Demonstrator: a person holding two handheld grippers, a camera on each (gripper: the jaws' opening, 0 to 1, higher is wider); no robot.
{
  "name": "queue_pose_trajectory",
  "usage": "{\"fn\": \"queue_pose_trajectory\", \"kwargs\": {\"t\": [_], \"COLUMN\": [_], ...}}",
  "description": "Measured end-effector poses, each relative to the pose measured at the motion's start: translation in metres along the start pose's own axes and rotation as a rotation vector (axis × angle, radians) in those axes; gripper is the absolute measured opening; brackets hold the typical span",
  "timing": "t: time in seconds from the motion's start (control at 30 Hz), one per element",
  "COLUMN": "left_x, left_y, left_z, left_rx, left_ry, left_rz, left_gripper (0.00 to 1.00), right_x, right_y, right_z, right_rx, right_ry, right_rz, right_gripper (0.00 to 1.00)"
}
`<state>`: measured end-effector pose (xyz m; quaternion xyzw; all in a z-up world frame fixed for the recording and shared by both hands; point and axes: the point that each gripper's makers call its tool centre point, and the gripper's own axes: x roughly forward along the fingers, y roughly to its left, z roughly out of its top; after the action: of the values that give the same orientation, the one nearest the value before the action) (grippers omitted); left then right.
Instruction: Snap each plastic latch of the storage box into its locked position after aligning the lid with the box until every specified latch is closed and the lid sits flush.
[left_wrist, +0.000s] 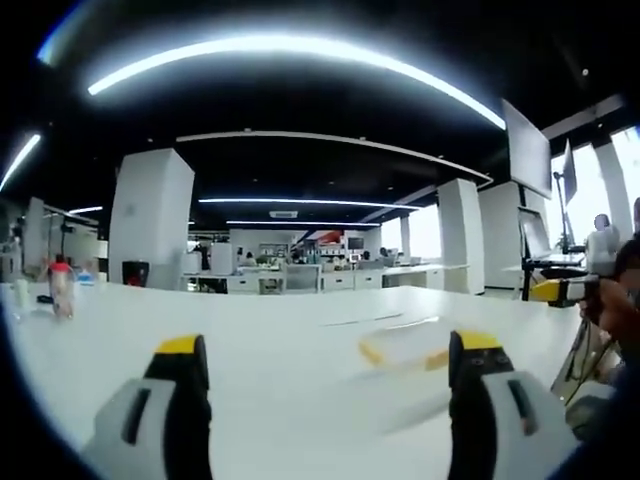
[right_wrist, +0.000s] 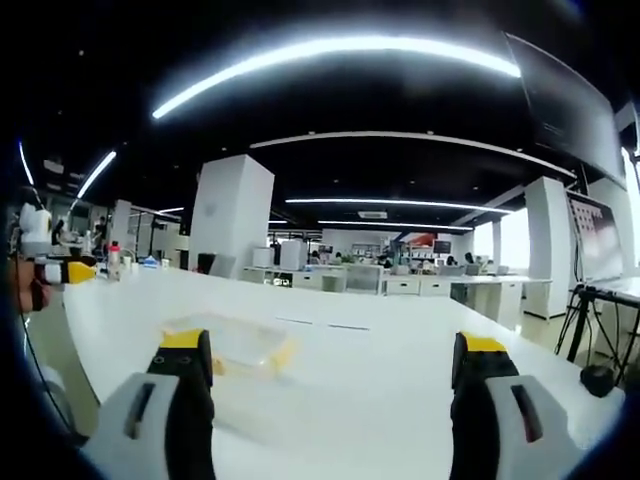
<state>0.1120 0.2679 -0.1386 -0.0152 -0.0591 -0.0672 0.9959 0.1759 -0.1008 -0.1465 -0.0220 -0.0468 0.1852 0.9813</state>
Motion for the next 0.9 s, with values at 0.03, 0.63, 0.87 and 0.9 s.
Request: {"fn": "queue_pose_trajectory", "kwargs": {"t": [0.03, 0.63, 0.87, 0.9], "left_x": [0.0, -0.011, -0.009, -0.009], "left_y": [0.0, 0.009, 0.008, 0.008], "left_z": [-0.001, 0.001, -0.001, -0.001], "left_rx": [0.002, 0.029, 0.039, 0.038], "left_ry": [0.006, 0.011, 0.02, 0.02], "left_rz": [-0.002, 0.053, 0.051, 0.05], "left_gripper": [1.0, 1.0, 1.0, 1.0], "right_x": [0.0, -0.004, -0.004, -0.004], "right_y": [0.001, 0.011, 0.005, 0.005], "right_z": [0.0, -0.002, -0.003, -0.003], "right_rx": [-0.001, -0.021, -0.024, -0.025], "right_ry": [0.0, 0.01, 0.014, 0.014], "right_rz": [0.0, 0.003, -0.008, -0.008], "right_gripper": [1.0, 1.0, 1.0, 1.0]}}
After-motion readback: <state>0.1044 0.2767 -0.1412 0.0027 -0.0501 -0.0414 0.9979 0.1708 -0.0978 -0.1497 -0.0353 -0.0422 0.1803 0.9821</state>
